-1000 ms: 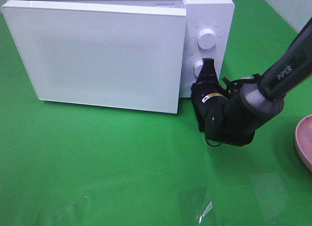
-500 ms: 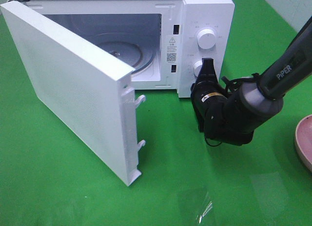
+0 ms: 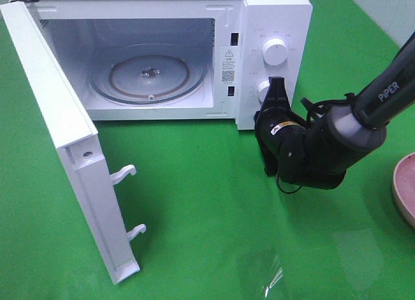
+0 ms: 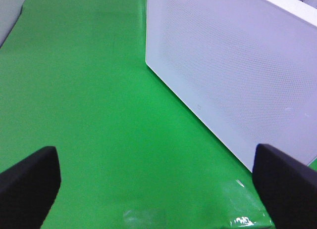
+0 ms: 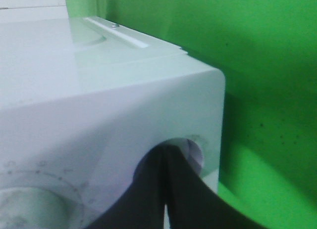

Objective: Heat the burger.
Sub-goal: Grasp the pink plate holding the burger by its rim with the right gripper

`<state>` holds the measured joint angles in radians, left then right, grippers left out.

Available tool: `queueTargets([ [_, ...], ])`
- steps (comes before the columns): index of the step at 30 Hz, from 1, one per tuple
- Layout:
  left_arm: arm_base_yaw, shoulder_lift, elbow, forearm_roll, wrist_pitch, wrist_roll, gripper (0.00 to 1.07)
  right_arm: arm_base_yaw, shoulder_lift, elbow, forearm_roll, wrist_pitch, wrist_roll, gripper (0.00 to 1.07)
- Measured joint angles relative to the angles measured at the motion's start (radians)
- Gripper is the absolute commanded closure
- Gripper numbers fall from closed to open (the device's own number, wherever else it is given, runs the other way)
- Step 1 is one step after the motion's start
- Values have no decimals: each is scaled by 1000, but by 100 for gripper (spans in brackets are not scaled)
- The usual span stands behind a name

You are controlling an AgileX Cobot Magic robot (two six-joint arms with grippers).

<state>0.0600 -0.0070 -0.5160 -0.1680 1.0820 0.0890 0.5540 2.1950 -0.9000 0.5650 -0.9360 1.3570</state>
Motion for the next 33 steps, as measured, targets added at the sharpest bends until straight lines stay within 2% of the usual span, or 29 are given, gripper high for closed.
queueTargets([
  [8, 0, 0, 0, 0, 0, 0, 9, -7, -45, 1, -9, 119, -17, 107],
  [17, 0, 0, 0, 0, 0, 0, 9, -2, -121, 77, -48, 179, -89, 107],
  [19, 0, 0, 0, 0, 0, 0, 9, -2, -161, 127, -48, 204, -135, 107],
  [23, 0, 0, 0, 0, 0, 0, 9, -2, -209, 162, -50, 255, -216, 107],
  [33, 0, 0, 0, 0, 0, 0, 9, -2, -337, 176, -91, 449, -490, 106],
])
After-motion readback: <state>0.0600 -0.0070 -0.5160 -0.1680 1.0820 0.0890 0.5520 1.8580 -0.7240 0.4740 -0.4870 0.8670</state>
